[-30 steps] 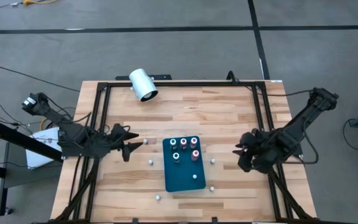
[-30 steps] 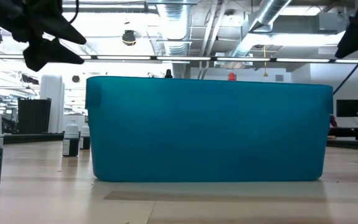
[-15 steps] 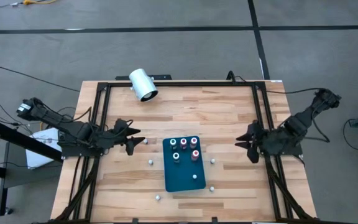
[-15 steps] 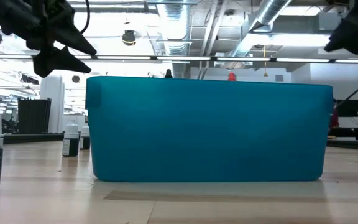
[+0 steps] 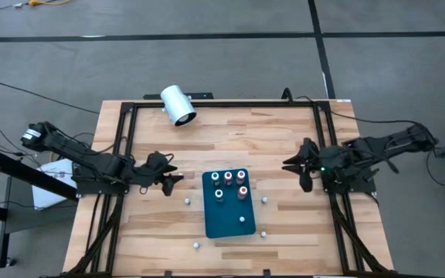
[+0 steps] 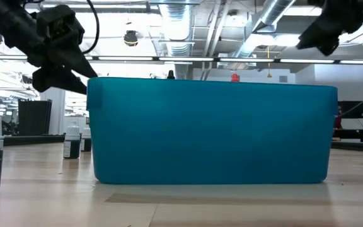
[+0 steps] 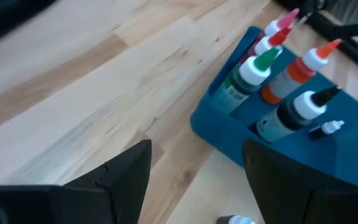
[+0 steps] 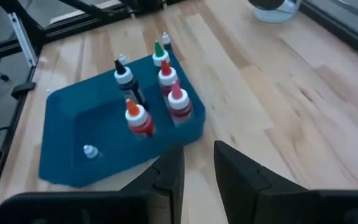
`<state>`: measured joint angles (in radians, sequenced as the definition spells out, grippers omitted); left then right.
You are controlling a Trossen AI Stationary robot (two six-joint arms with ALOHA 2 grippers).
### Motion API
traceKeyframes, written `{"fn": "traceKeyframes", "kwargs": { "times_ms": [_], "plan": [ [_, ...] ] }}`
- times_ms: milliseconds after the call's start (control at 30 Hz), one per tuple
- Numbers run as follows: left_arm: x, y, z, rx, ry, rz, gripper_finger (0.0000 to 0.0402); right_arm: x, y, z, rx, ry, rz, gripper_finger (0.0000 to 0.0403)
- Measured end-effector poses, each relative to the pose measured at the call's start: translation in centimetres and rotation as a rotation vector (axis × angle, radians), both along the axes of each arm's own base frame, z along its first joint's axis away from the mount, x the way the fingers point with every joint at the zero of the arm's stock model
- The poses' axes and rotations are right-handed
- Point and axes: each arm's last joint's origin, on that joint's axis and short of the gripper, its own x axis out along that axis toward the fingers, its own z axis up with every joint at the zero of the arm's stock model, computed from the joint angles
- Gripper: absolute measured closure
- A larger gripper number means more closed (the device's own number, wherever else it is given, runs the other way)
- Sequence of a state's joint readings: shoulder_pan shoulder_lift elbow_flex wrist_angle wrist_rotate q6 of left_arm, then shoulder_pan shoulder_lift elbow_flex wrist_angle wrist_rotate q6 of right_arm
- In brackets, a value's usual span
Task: Pick & Place food coloring
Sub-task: Put the small purple food coloring bottle into the blue container
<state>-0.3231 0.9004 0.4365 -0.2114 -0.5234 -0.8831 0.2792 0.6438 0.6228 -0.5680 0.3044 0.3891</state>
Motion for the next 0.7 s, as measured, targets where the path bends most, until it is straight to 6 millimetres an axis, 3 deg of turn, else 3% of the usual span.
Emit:
{"fn": "traceKeyframes", "kwargs": {
  "times_ms": [300, 700],
  "plan": [
    [0.2, 0.4, -0.3, -0.023, 0.034, -0.003, 0.0159, 1.1, -0.7, -3.6, 0.025, -0.088, -0.028, 0.0326],
    [-0.2, 1.8, 1.0, -0.085, 0.23, 0.015, 0.0159, 0.6, -0.9, -5.1, 0.019, -0.213, -0.02, 0.0326]
  ]
}}
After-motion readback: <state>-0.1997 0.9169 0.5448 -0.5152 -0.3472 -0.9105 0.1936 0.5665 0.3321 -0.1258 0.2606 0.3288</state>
